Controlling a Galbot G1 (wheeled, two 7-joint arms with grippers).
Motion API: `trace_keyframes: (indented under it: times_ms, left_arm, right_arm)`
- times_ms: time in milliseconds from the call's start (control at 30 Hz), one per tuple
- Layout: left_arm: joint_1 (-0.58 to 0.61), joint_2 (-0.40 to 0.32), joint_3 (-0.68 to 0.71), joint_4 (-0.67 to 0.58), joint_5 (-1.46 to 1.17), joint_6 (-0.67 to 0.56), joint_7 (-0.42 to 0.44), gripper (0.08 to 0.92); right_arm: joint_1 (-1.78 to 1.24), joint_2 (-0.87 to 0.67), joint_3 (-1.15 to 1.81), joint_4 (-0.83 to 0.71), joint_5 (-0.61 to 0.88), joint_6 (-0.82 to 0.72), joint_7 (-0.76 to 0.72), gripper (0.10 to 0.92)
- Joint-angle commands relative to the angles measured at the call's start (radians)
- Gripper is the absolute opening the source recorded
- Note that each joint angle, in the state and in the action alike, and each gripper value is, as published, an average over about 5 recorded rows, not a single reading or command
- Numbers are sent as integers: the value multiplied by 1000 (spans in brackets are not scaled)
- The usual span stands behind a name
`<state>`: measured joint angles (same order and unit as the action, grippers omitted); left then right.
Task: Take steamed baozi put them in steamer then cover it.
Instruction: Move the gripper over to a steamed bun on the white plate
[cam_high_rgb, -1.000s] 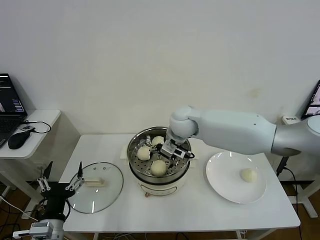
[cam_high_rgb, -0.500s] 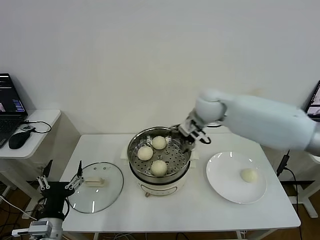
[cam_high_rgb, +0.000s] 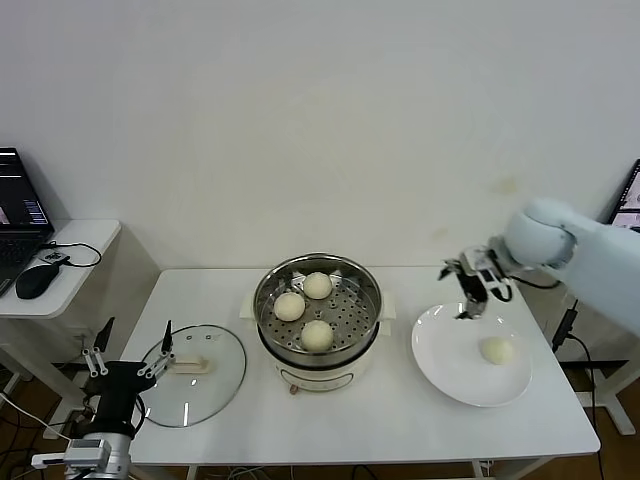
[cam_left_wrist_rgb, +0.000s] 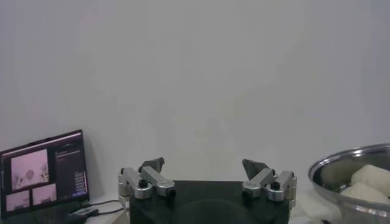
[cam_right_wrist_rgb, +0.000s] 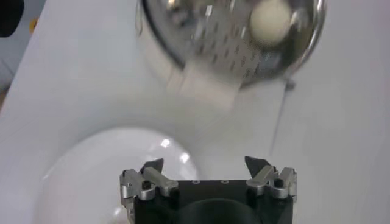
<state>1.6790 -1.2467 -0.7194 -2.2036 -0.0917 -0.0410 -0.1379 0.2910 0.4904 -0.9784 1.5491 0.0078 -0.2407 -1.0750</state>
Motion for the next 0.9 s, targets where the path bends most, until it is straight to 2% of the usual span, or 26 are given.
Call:
trace_keyframes:
  times_ms: [33, 400, 900]
  left_arm:
    - [4, -1, 6, 0, 4, 1, 3, 823]
    - [11, -3, 5, -5, 12, 3, 4, 823]
    - [4, 0, 2, 8, 13, 7, 5, 823]
  right_arm:
    - [-382, -111, 282, -65, -133, 10, -13, 823]
    - [-552, -12, 454, -235, -266, 53, 2, 823]
    - [-525, 123, 455, -380, -315, 60, -1, 819]
